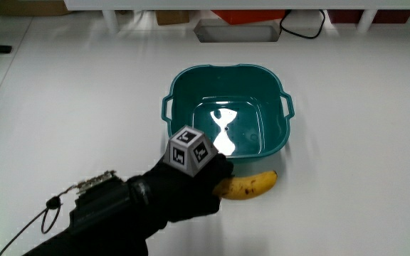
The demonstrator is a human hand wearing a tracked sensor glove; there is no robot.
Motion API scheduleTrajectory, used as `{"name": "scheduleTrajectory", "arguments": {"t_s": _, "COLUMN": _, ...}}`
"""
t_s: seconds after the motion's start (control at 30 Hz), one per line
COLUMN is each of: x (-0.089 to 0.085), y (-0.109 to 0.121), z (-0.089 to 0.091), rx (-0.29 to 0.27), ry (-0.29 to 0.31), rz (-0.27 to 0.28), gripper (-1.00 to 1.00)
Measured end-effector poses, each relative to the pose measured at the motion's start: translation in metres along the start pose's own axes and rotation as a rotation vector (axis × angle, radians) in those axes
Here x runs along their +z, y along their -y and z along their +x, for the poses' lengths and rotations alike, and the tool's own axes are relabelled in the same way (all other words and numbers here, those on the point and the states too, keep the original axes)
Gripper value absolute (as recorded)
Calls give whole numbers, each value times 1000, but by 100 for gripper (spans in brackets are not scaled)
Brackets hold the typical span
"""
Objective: Place banana on desk
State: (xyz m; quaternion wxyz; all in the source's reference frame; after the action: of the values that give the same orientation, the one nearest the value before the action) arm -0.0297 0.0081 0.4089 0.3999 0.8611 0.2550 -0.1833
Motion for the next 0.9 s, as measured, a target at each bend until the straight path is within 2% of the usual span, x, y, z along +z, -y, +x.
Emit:
{"name": "scheduleTrajectory", "arguments": {"t_s": 0.03, "x": -4, "y": 2, "z": 0, "rx": -5, "ry": 4, "rz": 6, "gripper": 0}}
{"name": "scheduleTrajectory", "arguments": {"t_s": 0.07, "x": -8, "y": 4, "z": -1, "rx": 15, "ry": 19, "rz": -19, "gripper": 0}}
{"name": "scheduleTrajectory", "arguments": {"t_s": 0.17, "x": -23, "y": 8, "z": -5, "rx": 1, "ry": 16, "rz": -12, "gripper": 0}}
{"name": "scheduleTrajectory", "arguments": {"t_s": 0.27, "x": -40, "y": 8, "z": -10, "rx": 4, "ry": 39, "rz": -44, "gripper": 0}}
{"name": "scheduleTrajectory", "arguments": {"t_s": 0.3, "x": -44, "y": 8, "z": -11, "rx": 2, "ry": 46, "rz": -38, "gripper": 0}}
{"name": "scheduleTrajectory", "arguments": {"t_s": 0.37, "x": -53, "y": 7, "z": -13, "rx": -3, "ry": 48, "rz": -48, "gripper": 0}}
{"name": "scheduleTrajectory", "arguments": {"t_s": 0.4, "x": -59, "y": 5, "z": -14, "rx": -10, "ry": 37, "rz": -34, "gripper": 0}}
{"name": "scheduleTrajectory", "arguments": {"t_s": 0.47, "x": -65, "y": 3, "z": -13, "rx": -3, "ry": 24, "rz": -59, "gripper": 0}}
{"name": "scheduleTrajectory", "arguments": {"t_s": 0.53, "x": -75, "y": 0, "z": -18, "rx": 2, "ry": 37, "rz": -74, "gripper": 0}}
{"name": "scheduleTrajectory", "arguments": {"t_s": 0.63, "x": -86, "y": -2, "z": -22, "rx": 8, "ry": 33, "rz": -77, "gripper": 0}}
{"name": "scheduleTrajectory", "arguments": {"t_s": 0.8, "x": -92, "y": -4, "z": -22, "rx": 16, "ry": -5, "rz": -92, "gripper": 0}}
{"name": "scheduleTrajectory", "arguments": {"t_s": 0.83, "x": -95, "y": -5, "z": -24, "rx": 21, "ry": 17, "rz": -97, "gripper": 0}}
{"name": "scheduleTrajectory", "arguments": {"t_s": 0.9, "x": -99, "y": -6, "z": -25, "rx": 28, "ry": -9, "rz": -102, "gripper": 0}}
